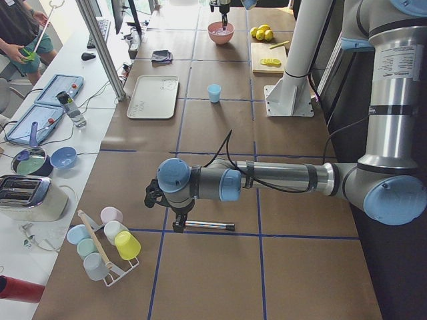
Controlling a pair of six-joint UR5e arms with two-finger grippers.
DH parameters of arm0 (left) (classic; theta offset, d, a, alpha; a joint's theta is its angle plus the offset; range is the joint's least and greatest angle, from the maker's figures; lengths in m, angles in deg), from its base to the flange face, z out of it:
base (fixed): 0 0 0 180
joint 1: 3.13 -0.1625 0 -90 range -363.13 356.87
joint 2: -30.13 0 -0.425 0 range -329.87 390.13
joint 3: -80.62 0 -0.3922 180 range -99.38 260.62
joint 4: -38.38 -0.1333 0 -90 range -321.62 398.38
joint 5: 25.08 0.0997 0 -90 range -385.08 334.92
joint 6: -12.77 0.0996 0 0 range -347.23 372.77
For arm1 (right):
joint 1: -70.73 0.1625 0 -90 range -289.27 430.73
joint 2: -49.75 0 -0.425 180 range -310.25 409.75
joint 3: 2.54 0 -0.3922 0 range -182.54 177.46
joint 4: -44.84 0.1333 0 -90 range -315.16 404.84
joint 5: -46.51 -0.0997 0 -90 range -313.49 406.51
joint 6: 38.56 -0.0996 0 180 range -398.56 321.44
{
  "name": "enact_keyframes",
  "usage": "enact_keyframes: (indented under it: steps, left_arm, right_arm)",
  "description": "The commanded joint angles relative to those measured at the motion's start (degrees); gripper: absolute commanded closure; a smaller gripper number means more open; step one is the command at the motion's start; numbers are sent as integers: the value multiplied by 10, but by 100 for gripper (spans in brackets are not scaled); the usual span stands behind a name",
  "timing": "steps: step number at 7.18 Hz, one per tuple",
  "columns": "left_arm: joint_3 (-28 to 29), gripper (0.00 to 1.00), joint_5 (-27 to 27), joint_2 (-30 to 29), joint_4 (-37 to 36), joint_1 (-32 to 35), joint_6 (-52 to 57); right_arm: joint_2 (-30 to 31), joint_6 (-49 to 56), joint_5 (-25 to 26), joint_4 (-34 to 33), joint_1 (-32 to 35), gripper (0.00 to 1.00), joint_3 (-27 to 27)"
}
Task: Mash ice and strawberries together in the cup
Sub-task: 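Lower the right gripper into the bowl and grasp a third ice cube, then carry the ice cube with the right gripper over the cup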
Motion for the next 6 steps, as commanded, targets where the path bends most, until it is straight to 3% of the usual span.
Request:
enact_keyframes:
  steps: [1,2,4,5,6]
  left_arm:
    - [3,0,-2,0,0,0,0]
    - [5,0,-2,0,1,0,1]
    - [5,0,-2,0,1,0,1]
    - [6,0,-1,0,1,0,1]
    - [7,0,0,0,1,-1,0]
  right_arm:
    - [-52,-9,-3,-78,17,99,73]
    - [-115,-23,-29,-131,14,99,79]
    - [-267,-119,-20,-201,-76,98,56]
    - [-360,-213,4,-217,-130,98,22]
    - [-429,-301,61,-228,-197,98,-3]
